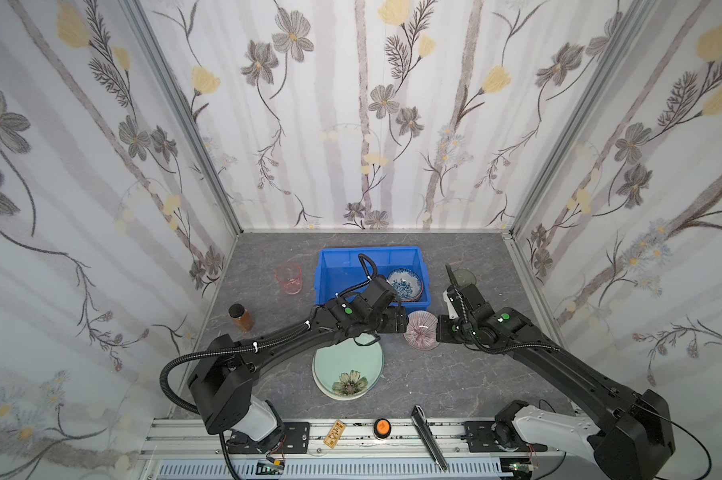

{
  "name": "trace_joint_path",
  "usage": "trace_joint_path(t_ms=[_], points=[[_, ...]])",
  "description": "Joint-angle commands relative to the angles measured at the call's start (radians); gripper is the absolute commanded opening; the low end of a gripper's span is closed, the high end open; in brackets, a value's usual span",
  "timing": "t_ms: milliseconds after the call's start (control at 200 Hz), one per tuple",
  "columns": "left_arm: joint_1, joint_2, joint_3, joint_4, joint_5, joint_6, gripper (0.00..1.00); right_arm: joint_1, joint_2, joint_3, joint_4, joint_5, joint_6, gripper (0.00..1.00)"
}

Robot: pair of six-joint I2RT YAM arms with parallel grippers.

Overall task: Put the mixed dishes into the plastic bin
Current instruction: 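Tilt the pink-striped bowl up with the right gripper while the left gripper grasps its rim, then carry the pink-striped bowl over the bin with the left gripper while the right gripper withdraws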

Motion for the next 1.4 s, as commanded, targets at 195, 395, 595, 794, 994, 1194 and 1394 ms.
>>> trace_joint_path(t_ms=[195,395,595,794,994,1194,1394], points=[[-0.011,0.046,0.021,0.016,-0.012,0.0,0.62,0.02,0.059,0.071,0.019,0.013,-0.019,0.0],[-0.012,0.061,0.022,0.014,-0.023,0.005,0.41,0.036,0.096,0.1,0.016,0.016,-0.025,0.0],[-0.012,0.08,0.028,0.014,-0.028,0.008,0.26,0.05,0.125,0.123,0.01,0.026,-0.029,0.0],[-0.011,0.086,0.029,0.013,-0.038,0.008,0.14,0.06,0.143,0.134,-0.002,0.044,-0.031,0.0],[-0.011,0.086,0.023,0.013,-0.042,0.006,0.0,0.07,0.146,0.135,0.003,0.046,-0.024,0.0],[-0.012,0.078,0.018,0.013,-0.047,0.005,0.0,0.072,0.124,0.129,0.029,0.029,-0.017,0.08],[-0.001,0.059,0.013,0.007,-0.068,0.019,0.0,0.071,0.075,0.125,0.038,0.029,-0.009,0.3]])
